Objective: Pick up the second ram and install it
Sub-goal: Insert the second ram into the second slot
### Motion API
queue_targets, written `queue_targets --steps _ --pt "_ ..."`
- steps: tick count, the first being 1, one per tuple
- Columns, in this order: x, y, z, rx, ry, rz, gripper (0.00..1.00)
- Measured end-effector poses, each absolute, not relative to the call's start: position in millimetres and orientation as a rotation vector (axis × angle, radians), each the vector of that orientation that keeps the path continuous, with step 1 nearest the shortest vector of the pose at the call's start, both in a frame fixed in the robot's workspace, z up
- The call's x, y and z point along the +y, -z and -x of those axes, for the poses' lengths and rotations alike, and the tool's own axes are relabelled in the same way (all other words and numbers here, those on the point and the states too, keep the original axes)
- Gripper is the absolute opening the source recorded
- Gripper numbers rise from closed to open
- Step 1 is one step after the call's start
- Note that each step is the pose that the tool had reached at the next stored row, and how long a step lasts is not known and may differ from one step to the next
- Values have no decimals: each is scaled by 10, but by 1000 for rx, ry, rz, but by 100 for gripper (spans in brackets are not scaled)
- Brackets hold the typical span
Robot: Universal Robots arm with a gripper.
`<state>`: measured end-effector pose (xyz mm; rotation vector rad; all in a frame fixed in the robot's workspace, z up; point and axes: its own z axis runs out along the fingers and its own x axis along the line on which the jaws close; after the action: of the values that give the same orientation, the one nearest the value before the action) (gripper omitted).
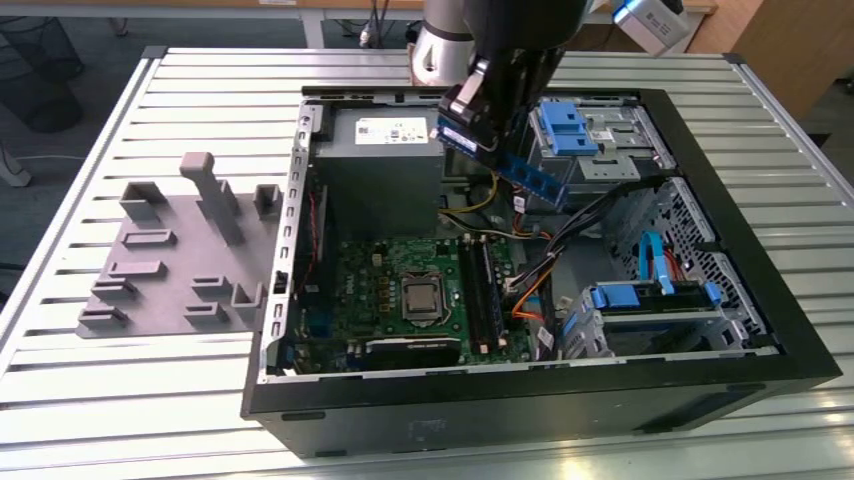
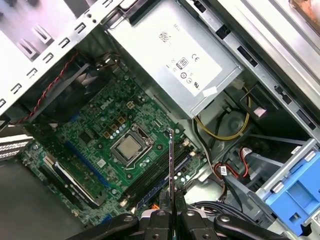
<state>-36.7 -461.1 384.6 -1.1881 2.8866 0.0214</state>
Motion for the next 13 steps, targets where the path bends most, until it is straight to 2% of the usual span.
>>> queue_targets --steps 13 --pt "-4611 -3844 367 2924 -20 1090 14"
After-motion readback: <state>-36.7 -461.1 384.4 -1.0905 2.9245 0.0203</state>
